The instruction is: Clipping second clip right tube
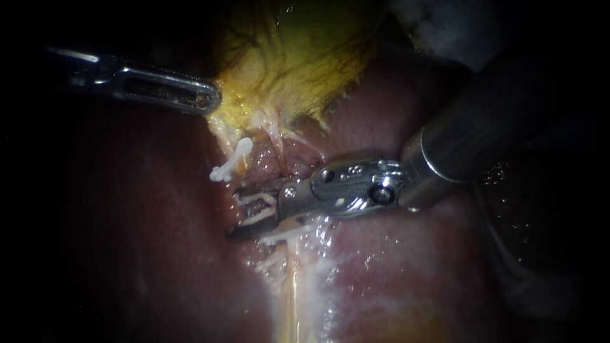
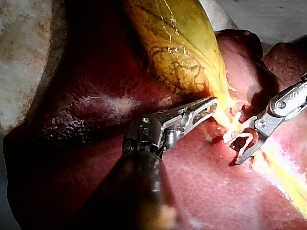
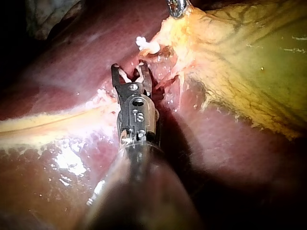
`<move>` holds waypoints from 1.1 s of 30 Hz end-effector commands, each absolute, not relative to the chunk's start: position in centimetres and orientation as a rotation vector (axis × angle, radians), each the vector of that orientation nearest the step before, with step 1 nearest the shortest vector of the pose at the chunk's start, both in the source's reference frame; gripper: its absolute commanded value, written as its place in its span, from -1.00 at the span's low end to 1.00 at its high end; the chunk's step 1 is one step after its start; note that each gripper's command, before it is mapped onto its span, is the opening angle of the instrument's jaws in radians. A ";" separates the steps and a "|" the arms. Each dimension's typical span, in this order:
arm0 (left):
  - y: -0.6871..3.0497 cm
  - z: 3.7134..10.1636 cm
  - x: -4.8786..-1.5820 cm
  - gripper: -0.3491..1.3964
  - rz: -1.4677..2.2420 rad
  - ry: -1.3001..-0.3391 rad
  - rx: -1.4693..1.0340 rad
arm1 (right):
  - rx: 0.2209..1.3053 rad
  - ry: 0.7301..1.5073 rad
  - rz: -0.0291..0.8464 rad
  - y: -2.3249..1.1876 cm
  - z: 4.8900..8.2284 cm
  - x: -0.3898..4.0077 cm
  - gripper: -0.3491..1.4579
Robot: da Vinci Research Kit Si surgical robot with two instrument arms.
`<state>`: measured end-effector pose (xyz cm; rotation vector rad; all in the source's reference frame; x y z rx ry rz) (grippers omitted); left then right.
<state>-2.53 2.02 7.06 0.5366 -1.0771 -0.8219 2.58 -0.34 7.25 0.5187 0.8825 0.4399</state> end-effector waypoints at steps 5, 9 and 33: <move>2.02 7.06 -2.53 -1.00 -0.822 -1.077 0.537 | 0.519 0.882 0.440 -0.34 7.24 2.57 -0.17; 2.02 7.06 -2.53 -1.00 -0.822 -1.077 0.537 | 0.519 0.897 0.444 -0.33 7.24 2.57 -0.04; 2.02 7.06 -2.44 -1.00 -0.818 -1.078 0.540 | 0.632 1.089 0.392 0.02 6.45 1.80 0.05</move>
